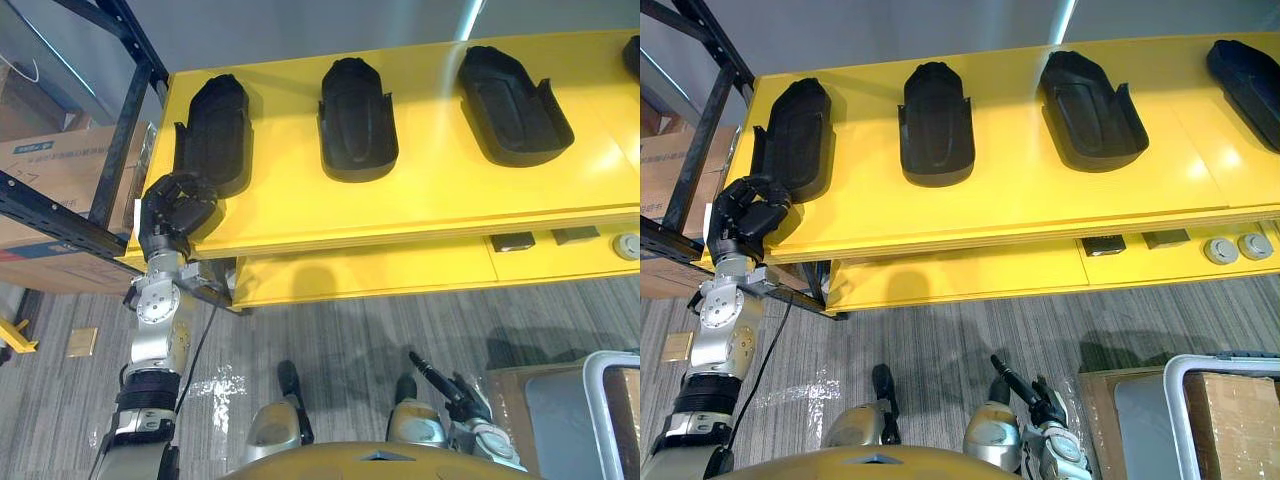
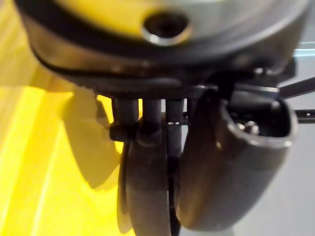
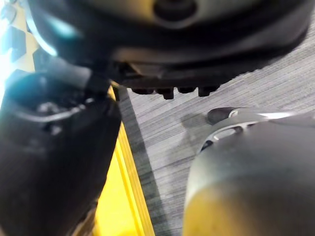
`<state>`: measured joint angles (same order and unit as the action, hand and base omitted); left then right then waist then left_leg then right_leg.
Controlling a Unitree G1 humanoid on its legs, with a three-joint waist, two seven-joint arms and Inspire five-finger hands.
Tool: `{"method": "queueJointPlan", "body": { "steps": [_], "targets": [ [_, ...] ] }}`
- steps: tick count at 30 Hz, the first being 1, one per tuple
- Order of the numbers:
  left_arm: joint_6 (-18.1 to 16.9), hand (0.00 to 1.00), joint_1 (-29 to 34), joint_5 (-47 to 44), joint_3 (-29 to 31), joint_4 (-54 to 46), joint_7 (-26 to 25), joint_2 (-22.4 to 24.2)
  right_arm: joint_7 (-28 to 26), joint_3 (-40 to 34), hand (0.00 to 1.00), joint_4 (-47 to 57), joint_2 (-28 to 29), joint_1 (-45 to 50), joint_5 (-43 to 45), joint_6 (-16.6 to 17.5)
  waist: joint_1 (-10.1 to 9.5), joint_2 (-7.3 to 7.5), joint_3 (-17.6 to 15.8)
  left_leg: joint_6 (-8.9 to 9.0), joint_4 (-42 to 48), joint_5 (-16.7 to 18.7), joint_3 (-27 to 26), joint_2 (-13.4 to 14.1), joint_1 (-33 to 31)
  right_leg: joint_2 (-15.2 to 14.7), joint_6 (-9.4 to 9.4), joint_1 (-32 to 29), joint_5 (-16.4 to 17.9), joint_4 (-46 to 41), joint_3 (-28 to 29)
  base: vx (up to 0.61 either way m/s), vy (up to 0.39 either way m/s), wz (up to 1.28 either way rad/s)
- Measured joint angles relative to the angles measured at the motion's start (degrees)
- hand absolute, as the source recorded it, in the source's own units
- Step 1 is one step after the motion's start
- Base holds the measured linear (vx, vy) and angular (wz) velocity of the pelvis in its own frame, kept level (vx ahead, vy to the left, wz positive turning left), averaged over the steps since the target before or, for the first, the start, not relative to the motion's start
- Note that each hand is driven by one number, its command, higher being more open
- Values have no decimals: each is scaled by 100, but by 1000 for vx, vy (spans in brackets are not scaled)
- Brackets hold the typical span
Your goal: Walk over and take three plastic housings, then place them on the shelf
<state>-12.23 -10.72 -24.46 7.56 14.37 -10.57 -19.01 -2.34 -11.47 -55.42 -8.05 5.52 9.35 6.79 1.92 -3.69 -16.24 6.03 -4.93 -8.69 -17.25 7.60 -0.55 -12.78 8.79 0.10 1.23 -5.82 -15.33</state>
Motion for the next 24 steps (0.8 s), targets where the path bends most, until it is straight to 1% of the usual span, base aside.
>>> {"method": "queueJointPlan", "body": {
  "steps": [13, 18, 24],
  "targets": [
    [-8, 0, -111, -29, 33, 139, -46, -74, 30, 39, 100, 7, -3, -22, 0, 0, 15, 7, -10, 5, 0, 3, -25, 3, 13, 1, 1, 12, -2, -1, 18, 0, 0, -1],
    [-15, 0, -136, -38, 35, 146, -20, -179, 35, 37, 100, 21, -7, -30, 2, -7, 9, 9, -108, 4, 1, 3, -29, 1, 34, 0, 2, 29, -3, 0, 22, 0, 0, 0],
    [-15, 0, -135, 18, 48, 146, 33, -179, 49, 36, 100, 21, -4, -26, 2, -8, -2, 7, -108, 7, 0, 5, 8, -2, 71, 1, 8, 106, -7, 25, -12, 0, 0, 2]
  ]
}}
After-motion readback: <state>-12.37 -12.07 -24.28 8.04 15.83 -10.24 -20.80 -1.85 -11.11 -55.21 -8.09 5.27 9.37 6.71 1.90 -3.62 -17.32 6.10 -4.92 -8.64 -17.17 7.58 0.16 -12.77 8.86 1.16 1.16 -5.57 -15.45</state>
